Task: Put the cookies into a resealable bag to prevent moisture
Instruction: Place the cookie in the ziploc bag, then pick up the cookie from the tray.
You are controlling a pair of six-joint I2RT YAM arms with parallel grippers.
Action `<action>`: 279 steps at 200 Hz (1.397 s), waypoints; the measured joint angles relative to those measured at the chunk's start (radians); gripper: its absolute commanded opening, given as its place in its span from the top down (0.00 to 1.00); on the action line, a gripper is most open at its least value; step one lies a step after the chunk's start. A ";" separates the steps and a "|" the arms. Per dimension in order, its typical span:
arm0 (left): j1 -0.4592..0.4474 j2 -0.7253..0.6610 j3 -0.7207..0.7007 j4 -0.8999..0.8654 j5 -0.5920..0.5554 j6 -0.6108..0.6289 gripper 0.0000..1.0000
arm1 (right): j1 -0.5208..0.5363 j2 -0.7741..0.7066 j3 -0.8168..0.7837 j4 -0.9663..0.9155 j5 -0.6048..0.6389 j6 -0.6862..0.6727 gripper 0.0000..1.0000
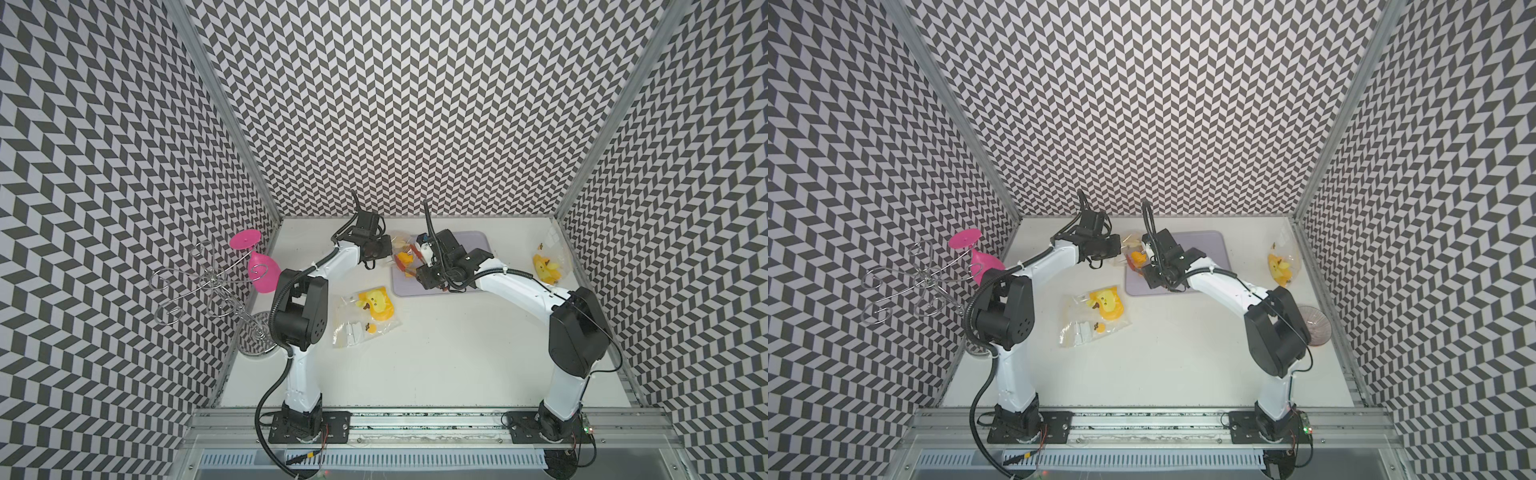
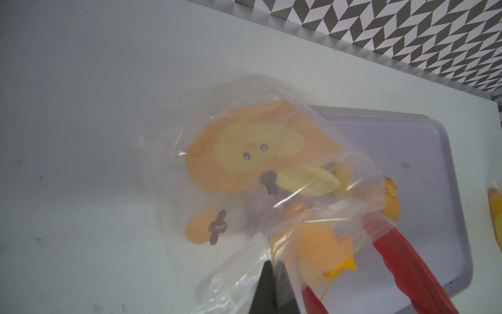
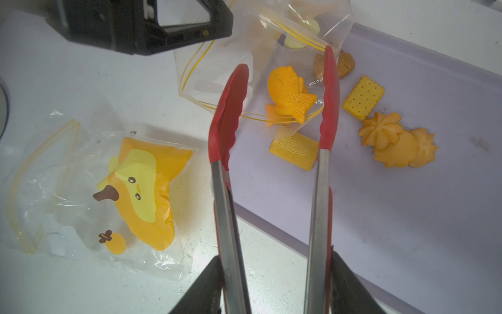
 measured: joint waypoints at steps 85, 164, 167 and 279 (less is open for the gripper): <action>0.013 0.000 0.000 0.000 0.003 -0.005 1.00 | 0.000 -0.438 -0.319 0.134 0.014 0.076 0.50; 0.074 -0.021 -0.039 0.026 0.055 -0.016 1.00 | -0.004 -0.420 -0.511 0.158 0.008 0.129 0.53; 0.077 -0.025 -0.043 0.028 0.057 -0.016 1.00 | -0.004 -0.405 -0.504 0.156 0.004 0.127 0.54; 0.109 -0.103 -0.087 0.105 0.153 -0.038 1.00 | -0.004 -0.151 -0.380 0.164 -0.064 0.108 0.40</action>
